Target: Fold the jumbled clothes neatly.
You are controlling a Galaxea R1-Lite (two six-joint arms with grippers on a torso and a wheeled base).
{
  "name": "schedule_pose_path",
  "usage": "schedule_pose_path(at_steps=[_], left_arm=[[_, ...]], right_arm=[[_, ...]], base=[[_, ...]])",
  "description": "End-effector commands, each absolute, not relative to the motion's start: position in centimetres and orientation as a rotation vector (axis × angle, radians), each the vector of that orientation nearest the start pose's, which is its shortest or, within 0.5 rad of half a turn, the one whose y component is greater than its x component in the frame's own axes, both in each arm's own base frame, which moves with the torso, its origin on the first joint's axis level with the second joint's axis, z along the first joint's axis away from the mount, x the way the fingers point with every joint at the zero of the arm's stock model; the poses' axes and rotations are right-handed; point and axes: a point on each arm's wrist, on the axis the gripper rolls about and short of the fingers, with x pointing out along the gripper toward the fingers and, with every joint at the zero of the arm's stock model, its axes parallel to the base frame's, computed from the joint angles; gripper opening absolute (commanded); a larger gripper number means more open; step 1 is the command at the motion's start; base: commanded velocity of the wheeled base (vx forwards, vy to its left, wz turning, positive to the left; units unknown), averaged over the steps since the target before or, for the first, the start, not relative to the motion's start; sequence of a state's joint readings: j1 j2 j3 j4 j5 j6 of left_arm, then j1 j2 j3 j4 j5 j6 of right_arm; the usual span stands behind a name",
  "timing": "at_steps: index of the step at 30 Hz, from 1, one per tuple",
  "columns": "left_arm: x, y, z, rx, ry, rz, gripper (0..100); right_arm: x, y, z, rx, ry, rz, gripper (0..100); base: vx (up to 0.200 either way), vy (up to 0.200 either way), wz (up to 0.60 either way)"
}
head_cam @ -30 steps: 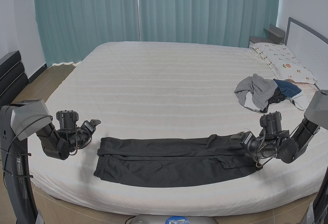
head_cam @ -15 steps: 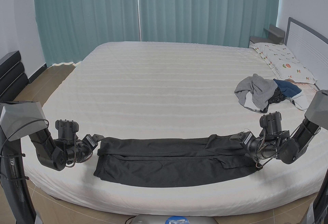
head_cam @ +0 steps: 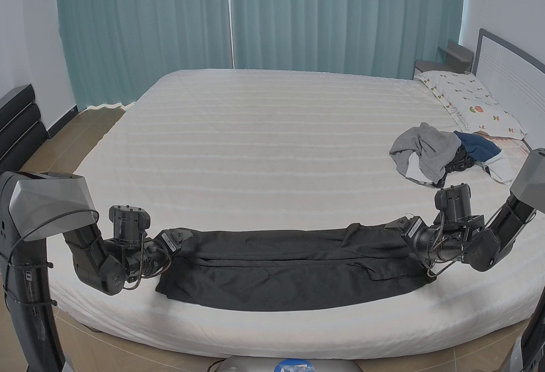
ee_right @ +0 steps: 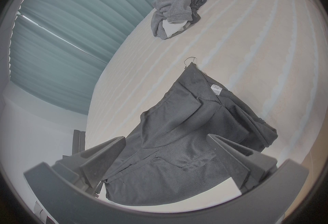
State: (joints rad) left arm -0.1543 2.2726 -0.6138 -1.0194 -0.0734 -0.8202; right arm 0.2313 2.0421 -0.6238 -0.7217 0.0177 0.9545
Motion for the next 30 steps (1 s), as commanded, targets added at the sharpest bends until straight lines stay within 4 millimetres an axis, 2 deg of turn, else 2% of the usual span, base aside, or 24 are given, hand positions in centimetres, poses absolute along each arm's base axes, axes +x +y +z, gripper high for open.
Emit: schedule_pose_path(at_steps=[1,6,16,17,25,30], left_arm=[[32.9,-5.3,-1.8,-0.758,0.712,0.069,100],[32.2,-5.2,-2.1,-0.747,0.731,0.098,100],[33.8,-5.0,-2.5,-0.748,0.683,0.123,100],[33.9,-4.9,-2.4,-0.750,0.681,0.125,0],[34.1,-4.7,-2.0,-0.771,0.637,0.181,0],[34.1,-4.4,-0.6,-0.783,0.595,0.171,0]], right_arm=[[30.9,7.3,4.1,0.837,0.745,-0.107,100],[30.8,7.3,4.0,0.835,0.751,-0.110,100],[31.1,7.4,3.8,0.835,0.751,-0.110,100],[31.2,7.4,3.8,0.835,0.751,-0.110,100],[31.7,7.7,3.3,0.831,0.757,-0.117,100],[32.4,7.8,3.4,0.839,0.774,-0.147,100]], base=[[0.000,0.000,0.00],[0.000,0.000,0.00],[0.000,0.000,0.00],[0.000,0.000,0.00],[0.000,0.000,0.00],[0.000,0.000,0.00]])
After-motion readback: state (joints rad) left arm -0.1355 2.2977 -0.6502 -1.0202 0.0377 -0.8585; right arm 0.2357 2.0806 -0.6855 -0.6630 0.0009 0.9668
